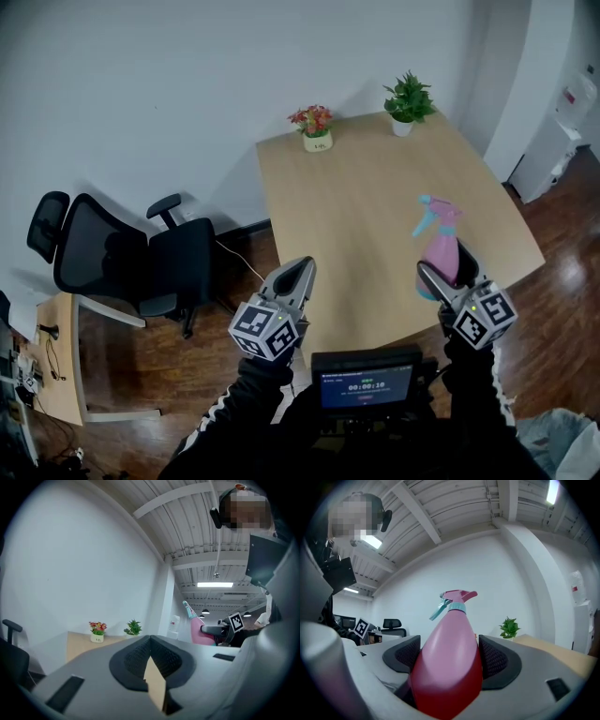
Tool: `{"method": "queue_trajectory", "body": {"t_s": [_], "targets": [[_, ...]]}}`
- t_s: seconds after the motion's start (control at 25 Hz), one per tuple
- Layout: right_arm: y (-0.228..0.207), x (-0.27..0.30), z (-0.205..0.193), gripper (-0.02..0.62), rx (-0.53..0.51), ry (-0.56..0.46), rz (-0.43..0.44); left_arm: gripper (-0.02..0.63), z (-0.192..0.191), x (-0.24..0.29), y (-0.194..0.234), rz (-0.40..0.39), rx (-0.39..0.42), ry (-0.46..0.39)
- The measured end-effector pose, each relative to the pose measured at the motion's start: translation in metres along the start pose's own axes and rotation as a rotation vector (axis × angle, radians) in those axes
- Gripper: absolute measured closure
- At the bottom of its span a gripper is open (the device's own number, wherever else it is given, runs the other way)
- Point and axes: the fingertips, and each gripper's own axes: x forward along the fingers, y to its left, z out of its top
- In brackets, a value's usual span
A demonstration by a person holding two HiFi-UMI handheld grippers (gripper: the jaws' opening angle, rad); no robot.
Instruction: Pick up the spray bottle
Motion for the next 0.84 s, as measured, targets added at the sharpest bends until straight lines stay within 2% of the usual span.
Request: {"method": "queue_trajectory", "body": {"t_s": [0.48,0.84], "targets": [[-0.006,-0.008,-0.001,0.225,0.018,0.004,-0.001,0.598,0.000,0.000,-0.012,0.018,-0.002,0.016],[-0.012,-0.006,-0.006,0.225,0.032,0.011,-0.010,0.598,-0.007,-0.001,-0.005,0.037,-0.015,0.021]]}}
